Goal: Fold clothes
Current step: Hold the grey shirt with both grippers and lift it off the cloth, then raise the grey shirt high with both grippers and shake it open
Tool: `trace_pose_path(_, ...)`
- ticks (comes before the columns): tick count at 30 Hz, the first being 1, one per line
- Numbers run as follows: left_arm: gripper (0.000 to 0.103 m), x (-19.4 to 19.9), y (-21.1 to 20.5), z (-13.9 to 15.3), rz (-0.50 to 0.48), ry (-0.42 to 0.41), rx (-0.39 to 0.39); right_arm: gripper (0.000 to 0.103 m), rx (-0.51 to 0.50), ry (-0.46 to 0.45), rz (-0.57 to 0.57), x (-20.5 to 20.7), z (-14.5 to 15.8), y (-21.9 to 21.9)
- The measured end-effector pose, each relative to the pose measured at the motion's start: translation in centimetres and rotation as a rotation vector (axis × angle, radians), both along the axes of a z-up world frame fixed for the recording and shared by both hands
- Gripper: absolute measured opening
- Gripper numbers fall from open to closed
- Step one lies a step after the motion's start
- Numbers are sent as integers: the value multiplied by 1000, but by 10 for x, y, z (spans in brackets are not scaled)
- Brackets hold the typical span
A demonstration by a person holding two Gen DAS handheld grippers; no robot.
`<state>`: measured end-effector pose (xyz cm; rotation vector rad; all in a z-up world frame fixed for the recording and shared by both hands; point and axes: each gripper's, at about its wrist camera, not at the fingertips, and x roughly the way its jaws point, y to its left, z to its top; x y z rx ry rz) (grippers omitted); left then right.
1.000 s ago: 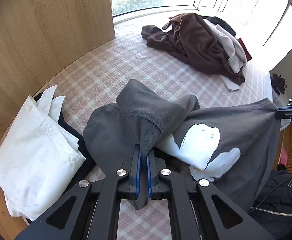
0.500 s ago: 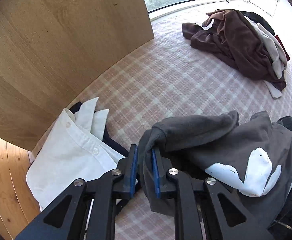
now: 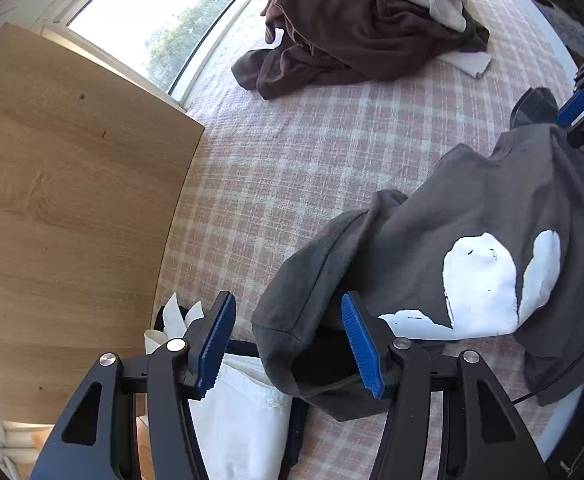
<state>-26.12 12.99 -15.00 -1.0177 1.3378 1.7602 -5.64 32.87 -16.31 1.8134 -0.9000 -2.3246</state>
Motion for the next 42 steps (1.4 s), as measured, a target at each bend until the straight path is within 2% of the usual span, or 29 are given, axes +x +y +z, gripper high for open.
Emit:
trace_pose_path(2, 53, -1, 8, -13, -20, -1, -20, 40, 1, -4, 1, -1, -1, -1)
trace_pose_path(4, 53, -6, 12, -23, -23, -62, -17, 40, 5, -9, 1, -1, -3, -3)
trace_pose_path(6, 37, -16, 13, -30, 11, -140, -9, 40, 34, -13, 4, -1, -3, -4)
trace_pose_path(7, 11, -23, 12, -33, 40, -177, -4, 40, 50, -14, 6, -1, -4, -5)
trace_pose_path(8, 5, -29, 11, -36, 67, -212, 4, 40, 66, -14, 10, -2, -4, -7)
trace_pose_path(11, 4, -42, 1, -31, 128, -280, 80, 40, 72, -18, 20, -2, -8, -10)
trace_pose_path(18, 4, -40, -26, -8, 189, -259, 172, 40, 57, -53, -30, 7, -19, -2)
trace_pose_path(22, 4, -38, -36, -3, 196, -250, 193, 40, -49, -45, -84, 12, -27, 7)
trace_pose_path(24, 4, -38, -39, -3, 215, -247, 205, 40, -96, -39, -67, 7, -35, 2)
trace_pose_path(27, 4, -36, -43, 2, 253, -255, 244, 40, -87, -15, -3, 3, -38, -16)
trace_pose_path(30, 4, -29, -53, 17, 292, -225, 320, 4, -53, 58, 34, 7, -19, -25)
trace_pose_path(33, 4, -21, -66, 45, 323, -193, 413, 4, 23, 144, 60, 15, 12, -28)
trace_pose_path(37, 4, -6, -87, 91, 351, -123, 527, 4, 131, 292, 43, 31, 90, -15)
trace_pose_path(42, 4, 19, -113, 171, 369, 33, 666, 4, 470, 510, 87, 39, 220, -20)
